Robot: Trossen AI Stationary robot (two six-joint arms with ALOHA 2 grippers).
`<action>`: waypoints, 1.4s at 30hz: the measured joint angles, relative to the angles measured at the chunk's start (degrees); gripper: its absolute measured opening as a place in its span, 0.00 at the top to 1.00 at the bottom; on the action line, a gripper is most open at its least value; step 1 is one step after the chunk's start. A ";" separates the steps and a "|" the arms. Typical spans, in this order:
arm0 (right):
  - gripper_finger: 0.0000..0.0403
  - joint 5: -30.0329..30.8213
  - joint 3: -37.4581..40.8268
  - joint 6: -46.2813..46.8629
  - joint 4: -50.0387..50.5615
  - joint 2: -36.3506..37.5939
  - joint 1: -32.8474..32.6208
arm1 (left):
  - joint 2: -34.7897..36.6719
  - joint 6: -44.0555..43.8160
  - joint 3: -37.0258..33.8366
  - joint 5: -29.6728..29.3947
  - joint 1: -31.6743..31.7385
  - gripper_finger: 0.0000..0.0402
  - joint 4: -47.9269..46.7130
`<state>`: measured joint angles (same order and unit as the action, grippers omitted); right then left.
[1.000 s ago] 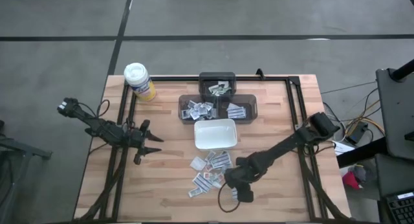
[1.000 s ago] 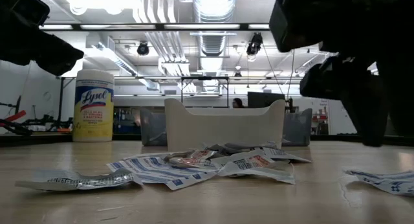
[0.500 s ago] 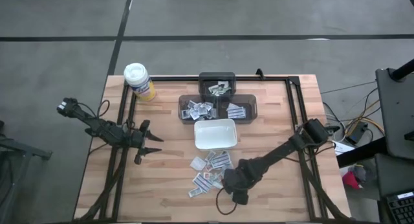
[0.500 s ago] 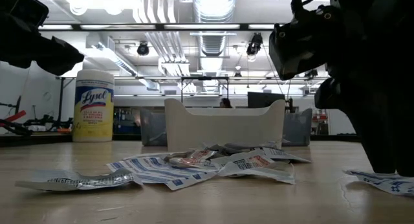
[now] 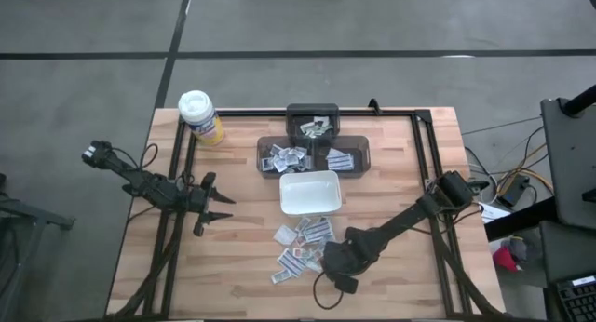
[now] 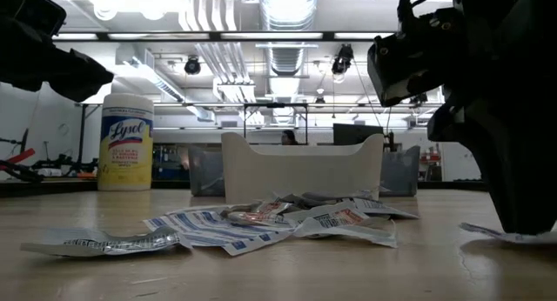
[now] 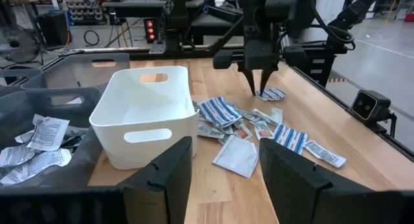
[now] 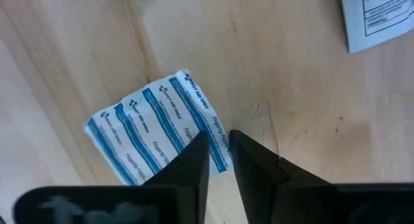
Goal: Pick & Place First Aid Supplies
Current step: Put the blue bandage into the right black bin
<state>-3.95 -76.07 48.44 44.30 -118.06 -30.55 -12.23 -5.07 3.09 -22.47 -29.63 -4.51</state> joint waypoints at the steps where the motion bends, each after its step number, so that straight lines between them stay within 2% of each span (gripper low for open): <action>1: 0.86 0.17 0.00 -0.36 0.12 0.01 0.00 | 0.00 -0.37 -0.02 -0.08 0.00 0.56 0.09; 9: 0.97 1.51 0.00 0.12 1.11 0.04 -0.86 | 0.00 -1.58 -0.22 -1.51 0.00 0.56 1.37; 19: 0.98 1.88 0.20 3.71 4.22 1.33 -3.04 | 0.00 -4.13 -0.24 -2.43 0.00 0.56 1.70; 29: 0.98 2.16 1.14 3.26 8.73 9.18 -3.23 | 0.00 -5.89 -0.46 -2.51 -0.02 0.56 2.16; 42: 0.98 1.88 1.42 0.44 6.19 21.53 -4.58 | -0.09 -5.89 -0.48 -2.51 -0.02 0.56 2.12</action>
<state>-2.07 -74.65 48.88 50.49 -96.53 -35.13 -12.31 -10.96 2.61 -24.97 -29.65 -2.39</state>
